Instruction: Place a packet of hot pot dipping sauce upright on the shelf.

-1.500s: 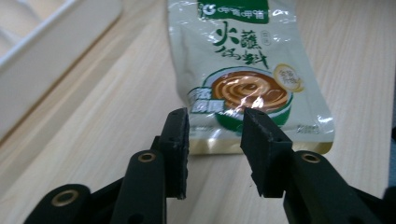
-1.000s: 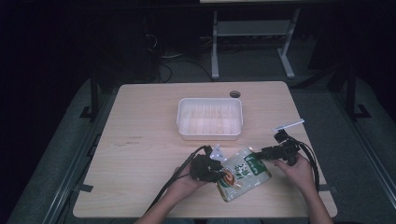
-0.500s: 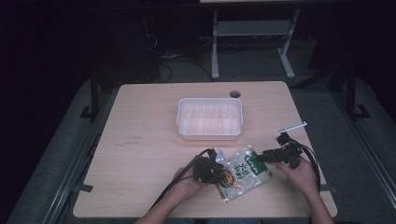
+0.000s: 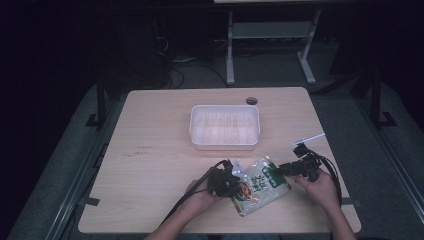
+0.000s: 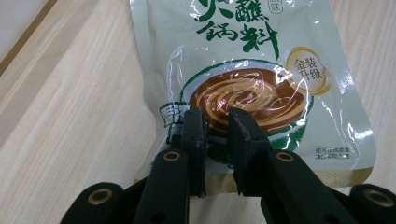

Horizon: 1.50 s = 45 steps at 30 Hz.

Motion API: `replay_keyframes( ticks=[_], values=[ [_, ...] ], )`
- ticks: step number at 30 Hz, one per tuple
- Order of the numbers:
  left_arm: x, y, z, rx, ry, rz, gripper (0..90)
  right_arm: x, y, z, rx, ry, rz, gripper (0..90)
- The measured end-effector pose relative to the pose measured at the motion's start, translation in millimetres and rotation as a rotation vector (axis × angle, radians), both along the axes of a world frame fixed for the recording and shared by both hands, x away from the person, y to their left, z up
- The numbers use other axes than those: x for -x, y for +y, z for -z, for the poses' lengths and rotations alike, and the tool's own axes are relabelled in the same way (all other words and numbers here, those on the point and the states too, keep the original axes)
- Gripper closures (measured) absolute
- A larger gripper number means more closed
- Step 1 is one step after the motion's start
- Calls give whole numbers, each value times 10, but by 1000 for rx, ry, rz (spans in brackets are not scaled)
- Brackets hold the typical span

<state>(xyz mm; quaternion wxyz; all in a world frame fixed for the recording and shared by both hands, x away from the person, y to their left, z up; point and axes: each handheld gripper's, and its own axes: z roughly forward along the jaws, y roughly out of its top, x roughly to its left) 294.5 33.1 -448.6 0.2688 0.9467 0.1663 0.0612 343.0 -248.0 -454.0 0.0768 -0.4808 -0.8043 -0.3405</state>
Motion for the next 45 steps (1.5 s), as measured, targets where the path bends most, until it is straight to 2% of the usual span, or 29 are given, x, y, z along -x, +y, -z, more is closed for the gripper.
replay_keyframes(
  ticks=[10, 23, 28, 29, 30, 31, 33, 34, 35, 36, 39, 45],
  values=[
    [4, -5, 2, -5, -3, 0, 769, -4, 43, 23, -4, 21, -25, 492],
    [7, -11, 4, -7, -2, -2, 774, -4, 41, 31, -21, 41, -30, 497],
    [6, -14, 4, -8, -3, -2, 776, 26, 25, -26, -57, 22, -34, 539],
    [7, -17, 7, -6, -3, -2, 779, 46, 10, -58, -108, 16, -57, 594],
    [7, -17, 7, -6, -3, -2, 780, 46, 10, -58, -108, 16, -57, 594],
    [5, -19, 7, -6, -2, -2, 781, 61, 15, -81, -167, 17, -82, 630],
    [5, -20, 8, -5, -2, -3, 782, 65, 33, -84, -160, 17, -88, 635],
    [5, -21, 7, -5, -2, -2, 783, 70, 105, -66, -106, 22, -100, 636],
    [5, -21, 7, -5, -2, -2, 783, 70, 105, -66, -106, 22, -100, 636],
    [6, -20, 7, -6, -2, -2, 783, 68, 142, -48, -77, 32, -109, 637],
    [6, -19, 8, -5, -3, -1, 782, 64, 221, -1, -51, 48, -140, 697],
    [27, -4, 15, 5, -21, 6, 777, 43, 232, 54, -24, 59, -131, 794]
  ],
)
